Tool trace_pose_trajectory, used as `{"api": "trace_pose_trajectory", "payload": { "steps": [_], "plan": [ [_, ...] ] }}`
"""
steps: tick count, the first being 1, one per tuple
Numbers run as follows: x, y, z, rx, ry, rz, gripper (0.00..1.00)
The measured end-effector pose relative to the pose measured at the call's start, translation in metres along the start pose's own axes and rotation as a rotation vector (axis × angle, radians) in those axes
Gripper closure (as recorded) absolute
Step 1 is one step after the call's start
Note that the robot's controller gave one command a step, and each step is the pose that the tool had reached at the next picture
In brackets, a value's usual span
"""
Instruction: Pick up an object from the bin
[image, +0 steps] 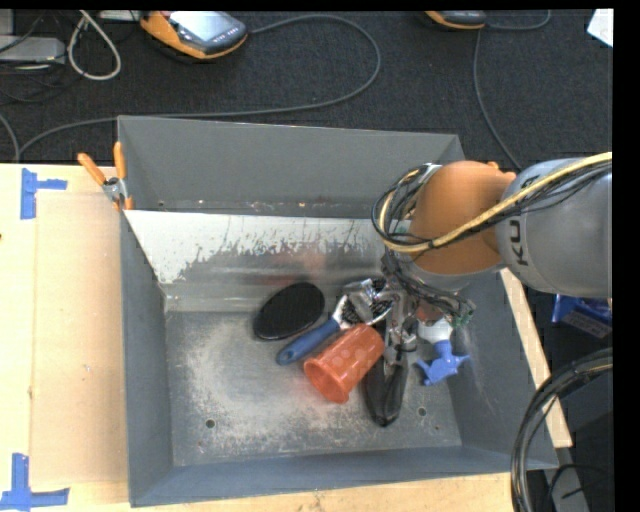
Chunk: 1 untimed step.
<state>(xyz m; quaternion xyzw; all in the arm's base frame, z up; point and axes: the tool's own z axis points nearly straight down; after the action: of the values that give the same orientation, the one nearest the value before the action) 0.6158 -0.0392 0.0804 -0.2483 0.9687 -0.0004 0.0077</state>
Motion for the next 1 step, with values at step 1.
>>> {"api": "trace_pose_trajectory", "payload": {
  "steps": [1],
  "plan": [
    [0.0022,-0.0012,-0.0044,0.000,-0.006,0.036,1.00]
  ]
}}
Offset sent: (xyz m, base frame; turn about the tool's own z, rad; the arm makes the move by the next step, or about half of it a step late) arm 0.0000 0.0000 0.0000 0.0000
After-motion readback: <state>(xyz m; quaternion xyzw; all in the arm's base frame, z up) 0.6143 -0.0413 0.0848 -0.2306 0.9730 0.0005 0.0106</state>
